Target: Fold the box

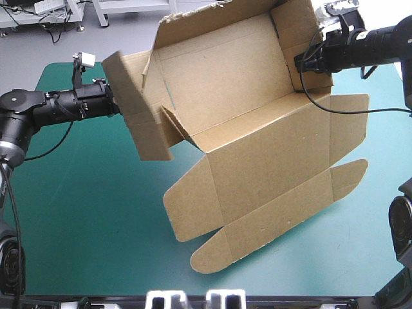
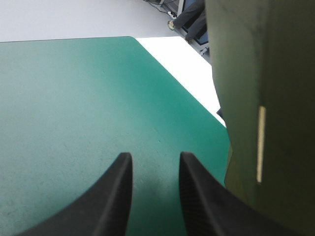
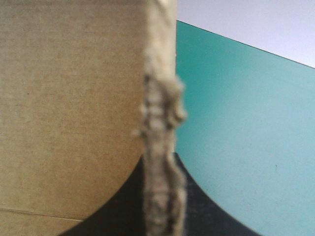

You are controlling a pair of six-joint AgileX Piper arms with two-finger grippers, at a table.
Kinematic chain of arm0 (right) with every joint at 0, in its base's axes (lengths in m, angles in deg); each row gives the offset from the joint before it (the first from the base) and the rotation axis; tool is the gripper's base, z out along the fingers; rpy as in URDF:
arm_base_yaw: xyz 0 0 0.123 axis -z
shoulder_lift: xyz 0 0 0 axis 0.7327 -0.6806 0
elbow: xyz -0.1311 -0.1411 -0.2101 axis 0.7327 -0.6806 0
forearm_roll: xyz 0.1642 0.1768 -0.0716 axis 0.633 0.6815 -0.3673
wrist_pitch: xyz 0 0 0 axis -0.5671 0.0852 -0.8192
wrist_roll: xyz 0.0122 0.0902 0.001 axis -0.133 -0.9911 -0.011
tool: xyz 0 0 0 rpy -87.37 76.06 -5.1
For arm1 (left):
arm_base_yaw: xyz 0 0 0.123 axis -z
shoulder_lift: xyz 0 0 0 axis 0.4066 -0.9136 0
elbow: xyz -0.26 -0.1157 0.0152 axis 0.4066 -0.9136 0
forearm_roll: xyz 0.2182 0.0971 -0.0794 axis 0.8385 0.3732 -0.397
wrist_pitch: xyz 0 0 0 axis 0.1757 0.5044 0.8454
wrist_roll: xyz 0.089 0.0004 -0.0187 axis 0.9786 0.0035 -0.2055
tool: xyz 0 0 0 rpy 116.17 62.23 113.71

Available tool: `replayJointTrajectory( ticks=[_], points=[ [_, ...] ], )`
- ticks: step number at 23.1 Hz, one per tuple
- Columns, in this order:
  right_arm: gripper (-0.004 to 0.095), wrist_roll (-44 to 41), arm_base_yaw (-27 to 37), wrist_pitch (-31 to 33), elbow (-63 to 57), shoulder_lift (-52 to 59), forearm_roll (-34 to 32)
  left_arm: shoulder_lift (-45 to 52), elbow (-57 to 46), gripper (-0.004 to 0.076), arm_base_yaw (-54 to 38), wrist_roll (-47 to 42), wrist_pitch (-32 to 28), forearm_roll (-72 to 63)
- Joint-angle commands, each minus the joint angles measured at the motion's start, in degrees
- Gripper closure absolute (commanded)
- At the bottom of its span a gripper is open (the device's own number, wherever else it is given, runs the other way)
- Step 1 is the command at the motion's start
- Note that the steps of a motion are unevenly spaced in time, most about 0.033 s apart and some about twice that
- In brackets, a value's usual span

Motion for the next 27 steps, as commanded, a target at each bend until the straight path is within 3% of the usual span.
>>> replayJointTrajectory(
  ticks=[1,4,7,13,21,24,27],
  points=[
    [0.0926,-1.4,-0.1,-2.7,1.6,1.8,2.2,4.5,1.5,0.0392,0.5,-1.4,5.1,-5.3],
    [0.0926,-1.7,-0.6,-3.4,1.6,1.3,3.0,5.8,1.5,0.0325,0.5,-2.5,5.1,-5.1],
    [0.0926,-1.7,-2.2,-4.7,1.6,1.2,1.7,5.8,1.5,0.0311,0.7,-4.6,5.1,-5.1],
    [0.0926,-5.8,-9.9,-12.3,1.6,0.4,-8.4,5.8,1.5,0.0267,4.0,-5.3,5.1,-4.9],
    [0.0926,-9.6,-13.4,-13.8,1.6,-0.4,-15.9,5.8,6.4,0.0261,4.3,-11.6,1.1,0.8],
    [0.0926,-10.0,-13.4,-14.3,1.6,-0.9,-15.8,5.8,9.8,0.0261,4.3,-16.1,-2.3,9.1],
    [0.0926,-10.9,-13.4,-15.1,1.6,-1.5,-15.6,5.8,10.5,0.0261,4.3,-16.6,-2.6,8.7]
  ],
)
